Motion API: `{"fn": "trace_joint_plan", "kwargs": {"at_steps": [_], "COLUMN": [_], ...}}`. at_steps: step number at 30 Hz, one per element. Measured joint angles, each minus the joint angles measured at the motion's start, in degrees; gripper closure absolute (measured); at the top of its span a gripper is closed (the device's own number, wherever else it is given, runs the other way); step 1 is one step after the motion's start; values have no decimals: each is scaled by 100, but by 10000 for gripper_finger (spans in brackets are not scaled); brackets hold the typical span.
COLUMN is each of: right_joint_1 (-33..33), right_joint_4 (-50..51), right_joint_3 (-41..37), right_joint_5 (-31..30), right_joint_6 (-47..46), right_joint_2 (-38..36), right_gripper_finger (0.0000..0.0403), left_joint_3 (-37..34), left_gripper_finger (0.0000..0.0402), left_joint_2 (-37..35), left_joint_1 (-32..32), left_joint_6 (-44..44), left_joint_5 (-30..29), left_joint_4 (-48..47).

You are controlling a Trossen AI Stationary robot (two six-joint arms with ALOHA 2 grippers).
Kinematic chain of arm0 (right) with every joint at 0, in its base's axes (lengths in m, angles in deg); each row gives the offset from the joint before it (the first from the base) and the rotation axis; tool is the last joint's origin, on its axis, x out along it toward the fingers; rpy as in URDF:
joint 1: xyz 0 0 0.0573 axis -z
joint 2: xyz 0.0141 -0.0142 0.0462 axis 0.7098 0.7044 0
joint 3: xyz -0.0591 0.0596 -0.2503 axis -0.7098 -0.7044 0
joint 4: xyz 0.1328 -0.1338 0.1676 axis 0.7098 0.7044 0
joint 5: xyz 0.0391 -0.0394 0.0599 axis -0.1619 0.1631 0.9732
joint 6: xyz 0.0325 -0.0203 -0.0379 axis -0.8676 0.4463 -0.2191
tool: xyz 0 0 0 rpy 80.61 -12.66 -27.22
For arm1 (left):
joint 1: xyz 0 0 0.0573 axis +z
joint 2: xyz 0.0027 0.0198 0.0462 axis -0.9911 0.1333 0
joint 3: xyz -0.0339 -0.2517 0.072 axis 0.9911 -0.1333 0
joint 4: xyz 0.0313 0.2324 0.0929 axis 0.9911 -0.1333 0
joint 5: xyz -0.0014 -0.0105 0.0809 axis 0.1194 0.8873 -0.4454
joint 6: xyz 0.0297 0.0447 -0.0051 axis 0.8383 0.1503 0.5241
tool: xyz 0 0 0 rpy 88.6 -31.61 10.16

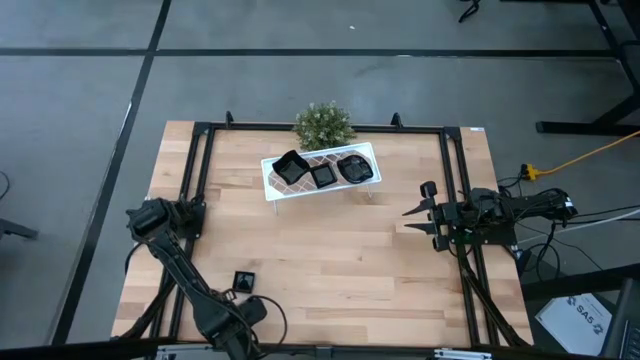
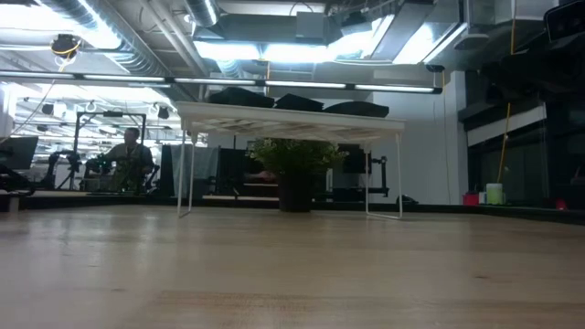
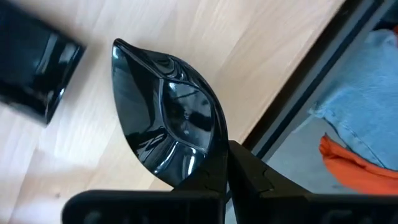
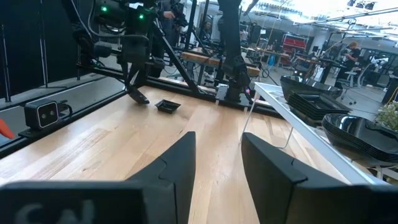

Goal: Pick & Place Mini shaped plates
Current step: Stack the leaf-shaped plate on top of the leaf-shaped plate on the shelf

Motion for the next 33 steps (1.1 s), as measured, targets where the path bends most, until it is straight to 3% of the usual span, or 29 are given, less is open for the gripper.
{"fn": "trace_joint_plan", "kwargs": {"at_steps": [14,33], "right_joint_1": [-1,0], "right_joint_4": [0,0], "right_joint_3": [-1,-1], "right_joint_5": [0,0], "right_joint_6": [0,0], "right_joint_2": [0,0], "right_gripper_finger": [273,273], "left_joint_3": [2,2], "left_gripper_finger": [400,400], "left_joint_2": [-8,-182], "left_joint_1": [402,1321], "left_joint_6": [1078,3127], "left_joint_5": [-611,-826], "left_joint_4": [107,470]}}
